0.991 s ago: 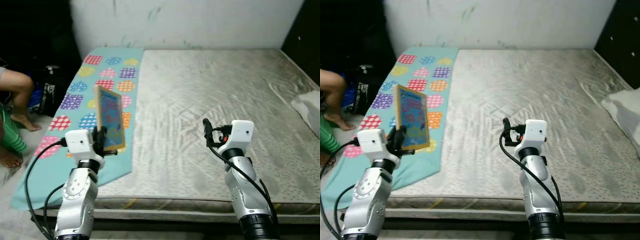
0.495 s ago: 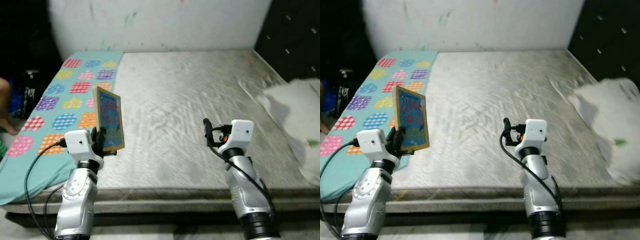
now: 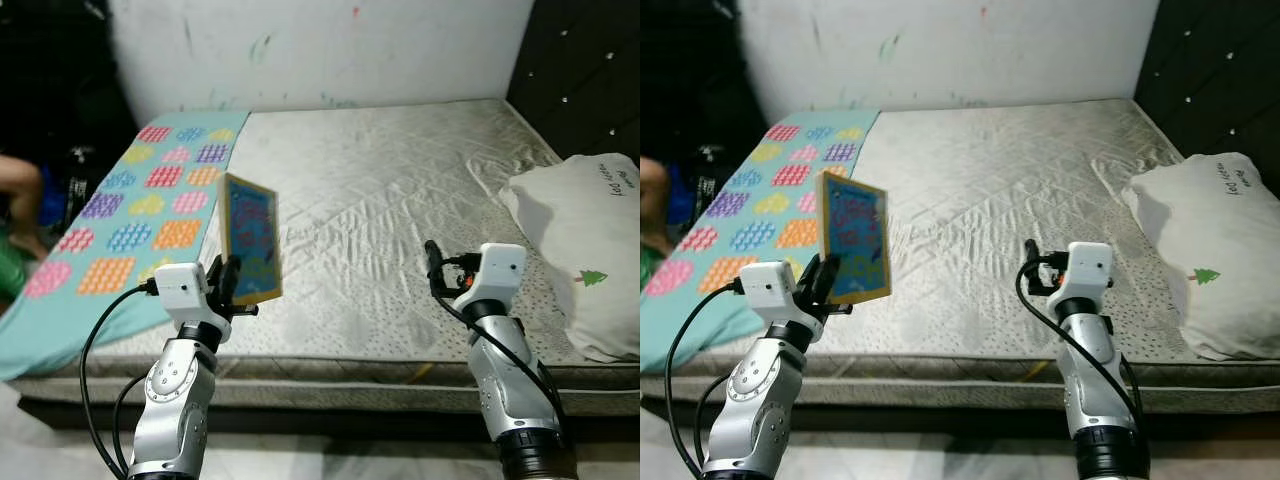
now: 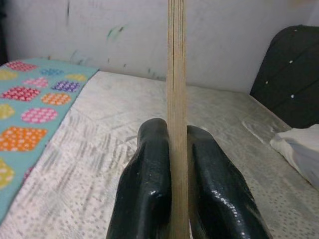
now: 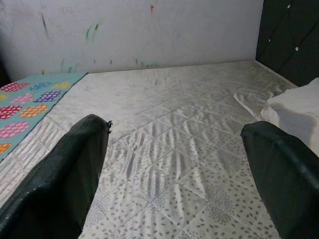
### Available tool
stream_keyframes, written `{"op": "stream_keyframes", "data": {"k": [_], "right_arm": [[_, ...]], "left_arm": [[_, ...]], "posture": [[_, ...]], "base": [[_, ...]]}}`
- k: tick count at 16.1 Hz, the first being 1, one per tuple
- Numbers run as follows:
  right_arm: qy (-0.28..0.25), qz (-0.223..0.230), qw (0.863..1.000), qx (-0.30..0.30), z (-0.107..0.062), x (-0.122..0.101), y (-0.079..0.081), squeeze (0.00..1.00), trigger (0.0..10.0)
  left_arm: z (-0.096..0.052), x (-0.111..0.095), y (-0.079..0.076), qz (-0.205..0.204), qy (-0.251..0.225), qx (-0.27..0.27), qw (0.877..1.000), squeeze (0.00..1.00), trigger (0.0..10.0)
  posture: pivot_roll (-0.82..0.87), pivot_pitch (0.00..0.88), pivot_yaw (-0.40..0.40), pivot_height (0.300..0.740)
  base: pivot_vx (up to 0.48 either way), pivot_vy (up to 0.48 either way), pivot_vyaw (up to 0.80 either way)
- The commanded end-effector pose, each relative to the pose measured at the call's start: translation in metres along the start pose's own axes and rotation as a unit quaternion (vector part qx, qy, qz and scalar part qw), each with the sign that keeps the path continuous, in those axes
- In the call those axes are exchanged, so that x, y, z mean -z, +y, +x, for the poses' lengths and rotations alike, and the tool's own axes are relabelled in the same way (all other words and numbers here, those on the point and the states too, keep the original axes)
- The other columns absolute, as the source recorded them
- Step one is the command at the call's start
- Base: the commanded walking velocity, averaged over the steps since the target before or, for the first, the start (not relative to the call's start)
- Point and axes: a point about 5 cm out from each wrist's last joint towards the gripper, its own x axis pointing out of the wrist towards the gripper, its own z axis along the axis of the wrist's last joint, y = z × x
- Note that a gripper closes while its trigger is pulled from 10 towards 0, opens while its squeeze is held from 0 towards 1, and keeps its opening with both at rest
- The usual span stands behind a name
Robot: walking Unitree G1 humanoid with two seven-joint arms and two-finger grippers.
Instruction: Clean up the room
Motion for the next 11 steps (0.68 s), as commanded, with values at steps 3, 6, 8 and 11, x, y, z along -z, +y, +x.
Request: {"op": "stream_keyframes", "data": {"k": [3, 6, 8, 11], "right_arm": [[-0.006, 0.003, 1.0, -0.006, 0.0022, -0.0028, 0.0063, 0.0, 10.0], [-0.007, 0.002, 1.0, -0.005, 0.0023, -0.003, 0.006, 0.0, 10.0], [-0.007, 0.002, 1.0, -0.005, 0.0027, -0.0033, 0.0058, 0.0, 10.0], [-0.006, 0.001, 1.0, -0.004, 0.0021, -0.0028, 0.0054, 0.0, 10.0]], "left_arm": [[0.0028, -0.0131, -0.0004, 0.003, -0.029, 0.01, 1.0, 0.0, 10.0], [0.0026, -0.0124, -0.001, 0.001, -0.028, 0.014, 1.0, 0.0, 10.0], [0.0031, -0.0124, -0.0015, 0.0, -0.028, 0.015, 0.999, 0.0, 10.0], [0.0026, -0.0112, -0.0022, -0.001, -0.026, 0.017, 1.0, 0.0, 10.0]], "posture": [[0.05, 0.012, 0.06, 0.74], [0.04, 0.012, 0.059, 0.74], [0.04, 0.012, 0.059, 0.74], [0.04, 0.012, 0.059, 0.74]], "base": [[0.0, 0.0, -0.46], [0.0, 0.0, -0.43], [0.0, 0.0, -0.4], [0.08, 0.0, -0.13]]}}
